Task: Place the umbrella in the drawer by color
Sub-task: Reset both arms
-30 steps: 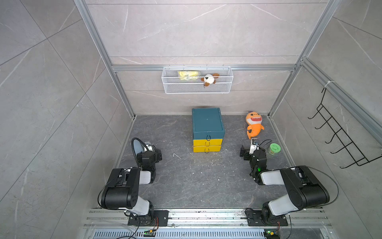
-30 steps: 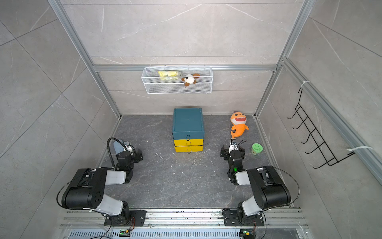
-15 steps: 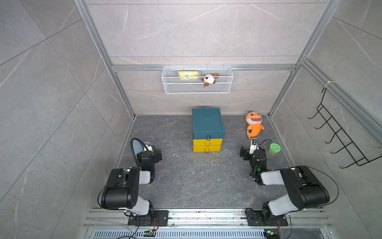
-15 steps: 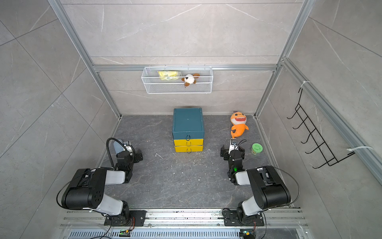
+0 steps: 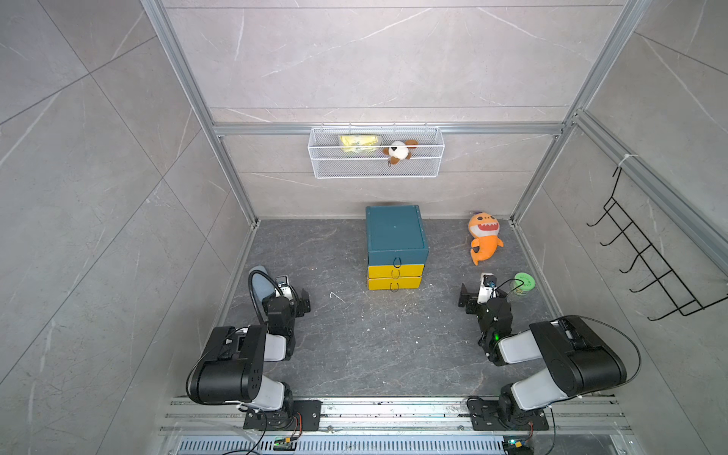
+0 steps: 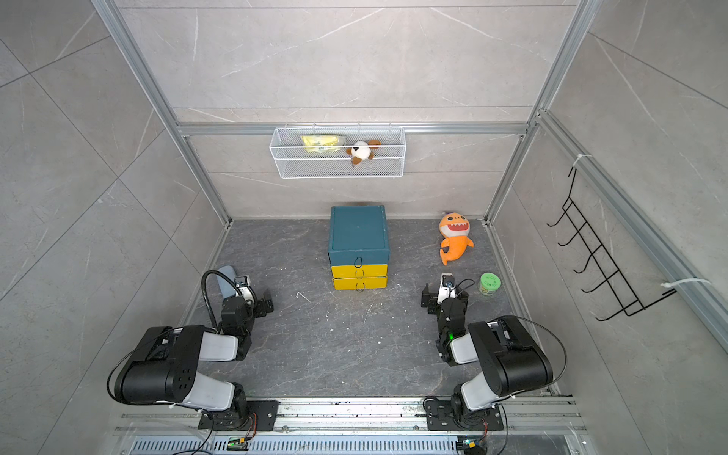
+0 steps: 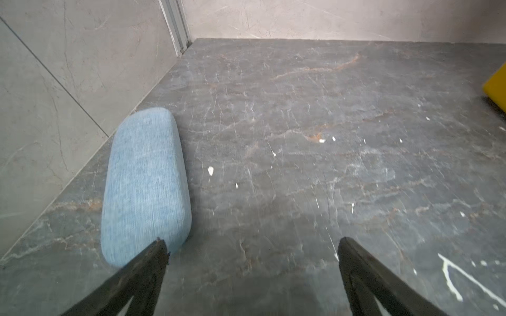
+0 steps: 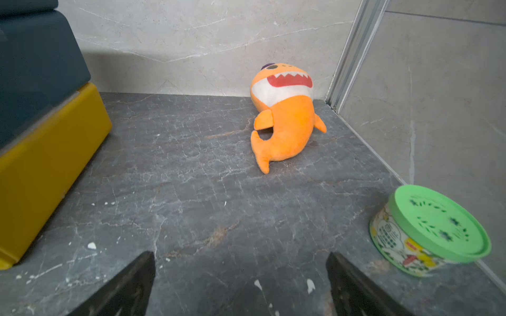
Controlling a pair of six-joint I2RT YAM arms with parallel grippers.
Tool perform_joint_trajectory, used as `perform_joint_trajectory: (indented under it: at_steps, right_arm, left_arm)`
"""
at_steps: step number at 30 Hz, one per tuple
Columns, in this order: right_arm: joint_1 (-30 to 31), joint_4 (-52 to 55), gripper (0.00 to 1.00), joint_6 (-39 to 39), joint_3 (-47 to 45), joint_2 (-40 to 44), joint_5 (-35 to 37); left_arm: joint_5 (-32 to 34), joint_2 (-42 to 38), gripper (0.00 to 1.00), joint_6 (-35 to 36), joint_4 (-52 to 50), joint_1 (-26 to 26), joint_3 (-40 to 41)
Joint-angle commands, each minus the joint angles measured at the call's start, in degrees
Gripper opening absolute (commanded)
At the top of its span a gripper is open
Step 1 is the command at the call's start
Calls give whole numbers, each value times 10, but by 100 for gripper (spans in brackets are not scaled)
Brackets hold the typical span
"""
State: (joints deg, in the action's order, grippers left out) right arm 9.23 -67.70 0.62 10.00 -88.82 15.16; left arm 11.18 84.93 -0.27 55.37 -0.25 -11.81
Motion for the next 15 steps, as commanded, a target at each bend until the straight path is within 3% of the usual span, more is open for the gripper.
perform_joint_trajectory:
  at_steps: [1,2,15]
  right_arm:
    - [-2,68,100,-14,57,18,11]
    - [-2,135,100,-11,92,14,6]
    - [-5,125,100,-9,89,10,-6]
  left_arm:
    - [43,18,100,-14,-23,3,-77]
    - [26,7,100,-22,-53,8,-77]
    - [24,9,100,-23,-52,17,-78]
